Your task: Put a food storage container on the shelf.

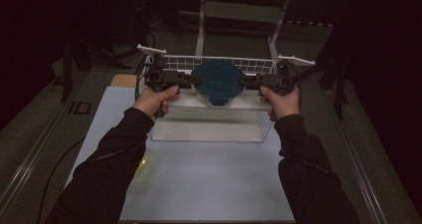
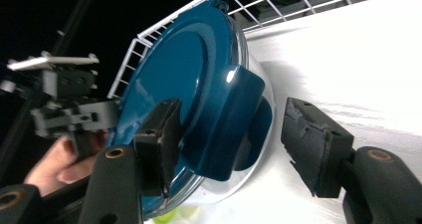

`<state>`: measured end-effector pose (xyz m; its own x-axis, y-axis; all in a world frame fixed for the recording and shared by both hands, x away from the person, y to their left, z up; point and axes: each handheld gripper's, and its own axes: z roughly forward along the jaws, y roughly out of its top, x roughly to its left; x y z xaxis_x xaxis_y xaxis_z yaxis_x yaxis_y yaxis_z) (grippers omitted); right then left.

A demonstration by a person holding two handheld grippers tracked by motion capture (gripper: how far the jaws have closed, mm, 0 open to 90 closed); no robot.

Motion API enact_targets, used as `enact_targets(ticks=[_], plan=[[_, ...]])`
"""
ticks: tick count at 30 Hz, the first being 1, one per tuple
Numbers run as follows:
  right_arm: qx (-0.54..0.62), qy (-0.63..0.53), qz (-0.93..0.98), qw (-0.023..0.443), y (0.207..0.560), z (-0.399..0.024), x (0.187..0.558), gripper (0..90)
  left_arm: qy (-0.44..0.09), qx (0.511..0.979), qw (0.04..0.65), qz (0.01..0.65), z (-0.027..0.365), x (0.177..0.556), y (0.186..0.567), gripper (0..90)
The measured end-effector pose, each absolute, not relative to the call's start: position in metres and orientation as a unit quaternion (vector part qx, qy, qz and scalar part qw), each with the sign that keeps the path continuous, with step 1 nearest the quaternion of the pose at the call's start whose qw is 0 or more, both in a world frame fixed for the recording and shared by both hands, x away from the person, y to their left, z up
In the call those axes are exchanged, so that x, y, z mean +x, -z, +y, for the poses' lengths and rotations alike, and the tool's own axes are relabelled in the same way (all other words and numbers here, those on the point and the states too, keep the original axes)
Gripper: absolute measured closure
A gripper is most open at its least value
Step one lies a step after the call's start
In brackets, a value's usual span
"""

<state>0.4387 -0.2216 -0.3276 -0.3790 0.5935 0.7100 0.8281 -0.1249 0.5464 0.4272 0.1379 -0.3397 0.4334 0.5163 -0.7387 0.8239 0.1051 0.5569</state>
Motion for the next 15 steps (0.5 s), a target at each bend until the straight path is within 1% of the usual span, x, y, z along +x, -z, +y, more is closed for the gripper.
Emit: enact_targets(ticks=[1,2,3,4,7,10,15], plan=[[-0.545,0.515,-0.652,0.114,0.328,-0.222,0.439,39.3,0.143,0.653,0.538,0.513,0.138,0.427,0.340,35.3],[-0.538,0.510,-0.665,0.093,0.323,-0.220,0.435,38.5,0.136,0.657,0.540,0.509,0.139,0.423,0.338,35.3],[-0.538,0.510,-0.665,0.093,0.323,-0.220,0.435,38.5,0.136,0.657,0.540,0.509,0.139,0.423,0.338,35.3],[-0.532,0.509,-0.673,0.071,0.319,-0.220,0.431,38.2,0.122,0.662,0.541,0.504,0.139,0.417,0.335,35.3],[-0.527,0.511,-0.676,0.061,0.315,-0.221,0.427,38.2,0.115,0.667,0.540,0.501,0.139,0.413,0.333,35.3],[-0.517,0.512,-0.684,0.037,0.309,-0.222,0.419,38.1,0.095,0.674,0.539,0.496,0.140,0.405,0.329,35.3],[-0.504,0.516,-0.692,0.029,0.305,-0.221,0.410,36.1,0.089,0.676,0.545,0.487,0.143,0.397,0.324,35.3]])
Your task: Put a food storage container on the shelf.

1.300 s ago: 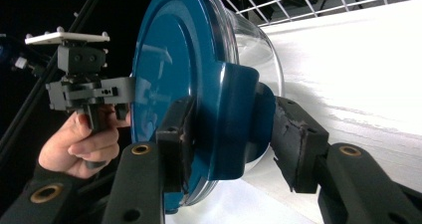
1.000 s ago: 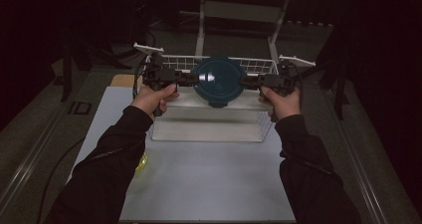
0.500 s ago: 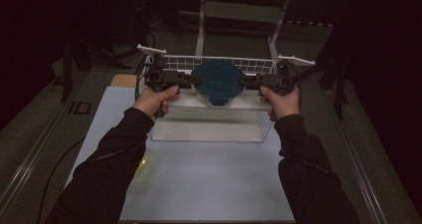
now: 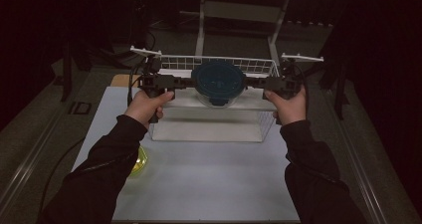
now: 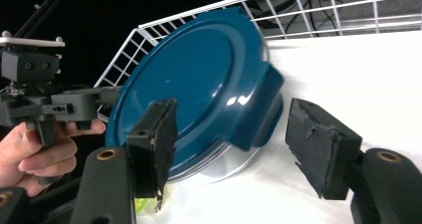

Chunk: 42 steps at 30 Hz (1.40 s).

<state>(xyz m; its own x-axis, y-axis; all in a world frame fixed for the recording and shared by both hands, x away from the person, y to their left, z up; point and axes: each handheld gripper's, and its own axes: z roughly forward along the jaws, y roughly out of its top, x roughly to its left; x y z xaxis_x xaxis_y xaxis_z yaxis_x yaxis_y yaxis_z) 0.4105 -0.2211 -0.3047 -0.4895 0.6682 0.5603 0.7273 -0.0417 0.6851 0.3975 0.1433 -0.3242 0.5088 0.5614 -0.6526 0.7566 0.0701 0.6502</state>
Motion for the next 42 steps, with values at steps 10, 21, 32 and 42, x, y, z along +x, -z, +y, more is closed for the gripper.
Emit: enact_targets(ticks=[10,21,32,42], plan=[[-0.457,0.513,-0.726,0.001,0.302,-0.209,0.380,37.0,0.052,0.703,0.548,0.451,0.141,0.373,0.319,34.8],[-0.421,0.511,-0.750,-0.002,0.308,-0.196,0.354,46.6,0.023,0.719,0.569,0.399,0.142,0.343,0.319,27.8],[-0.395,0.498,-0.772,-0.015,0.320,-0.179,0.340,62.2,-0.025,0.737,0.578,0.350,0.140,0.305,0.331,12.9],[-0.393,0.488,-0.779,-0.026,0.325,-0.171,0.338,89.9,-0.072,0.750,0.563,0.340,0.137,0.273,0.358,0.0]])
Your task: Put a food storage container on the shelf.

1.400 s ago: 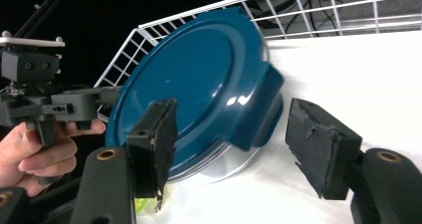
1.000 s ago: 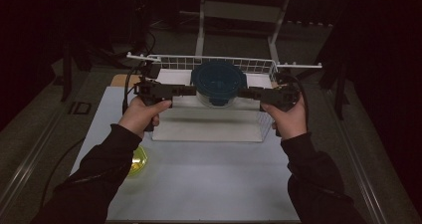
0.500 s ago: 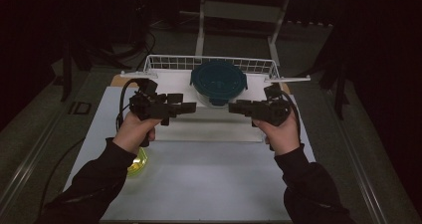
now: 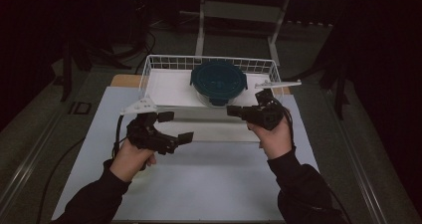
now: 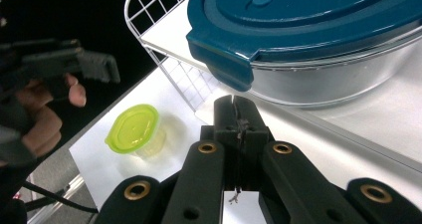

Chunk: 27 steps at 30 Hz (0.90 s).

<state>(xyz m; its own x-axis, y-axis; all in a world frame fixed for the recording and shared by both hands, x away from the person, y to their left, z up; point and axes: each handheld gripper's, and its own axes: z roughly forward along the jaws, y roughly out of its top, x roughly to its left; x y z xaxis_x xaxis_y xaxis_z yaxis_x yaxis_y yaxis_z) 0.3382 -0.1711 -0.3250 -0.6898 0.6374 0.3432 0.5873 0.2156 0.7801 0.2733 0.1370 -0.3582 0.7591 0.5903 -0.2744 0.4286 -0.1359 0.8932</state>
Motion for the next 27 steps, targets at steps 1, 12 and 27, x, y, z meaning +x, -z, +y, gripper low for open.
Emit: enact_targets(ticks=[1,12,27], plan=[[0.393,-0.488,0.779,0.026,0.325,-0.171,0.338,89.9,-0.072,0.750,0.563,0.340,0.137,0.273,0.358,0.0],[0.419,-0.477,0.771,0.043,0.332,-0.166,0.353,90.0,-0.104,0.770,0.539,0.327,0.137,0.245,0.382,0.0],[0.445,-0.474,0.758,0.052,0.334,-0.172,0.372,89.8,-0.103,0.771,0.536,0.329,0.138,0.242,0.391,0.0]])
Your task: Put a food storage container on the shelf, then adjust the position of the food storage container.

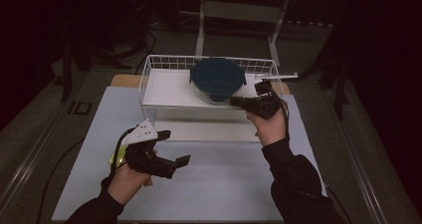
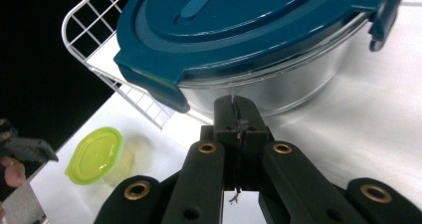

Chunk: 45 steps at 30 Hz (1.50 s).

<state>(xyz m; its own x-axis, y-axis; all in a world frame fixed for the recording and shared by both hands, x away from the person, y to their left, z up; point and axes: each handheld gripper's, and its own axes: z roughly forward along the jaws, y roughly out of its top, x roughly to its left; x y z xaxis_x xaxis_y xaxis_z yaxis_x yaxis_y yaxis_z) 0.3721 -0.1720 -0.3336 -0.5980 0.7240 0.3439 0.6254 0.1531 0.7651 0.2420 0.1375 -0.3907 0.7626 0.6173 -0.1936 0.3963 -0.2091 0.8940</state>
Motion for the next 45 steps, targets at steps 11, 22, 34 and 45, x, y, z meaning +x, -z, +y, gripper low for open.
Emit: enact_targets(ticks=[11,22,34,45], plan=[[0.442,-0.479,0.755,0.067,0.334,-0.173,0.371,77.9,-0.101,0.770,0.542,0.322,0.138,0.241,0.394,0.0],[0.407,-0.508,0.755,0.076,0.344,-0.186,0.340,29.1,-0.108,0.778,0.537,0.307,0.150,0.240,0.393,0.0],[0.351,-0.548,0.755,0.086,0.352,-0.209,0.298,14.3,-0.130,0.793,0.507,0.311,0.175,0.237,0.395,2.4],[0.325,-0.558,0.757,0.102,0.368,-0.219,0.268,14.5,-0.149,0.788,0.501,0.325,0.209,0.226,0.400,7.9]])
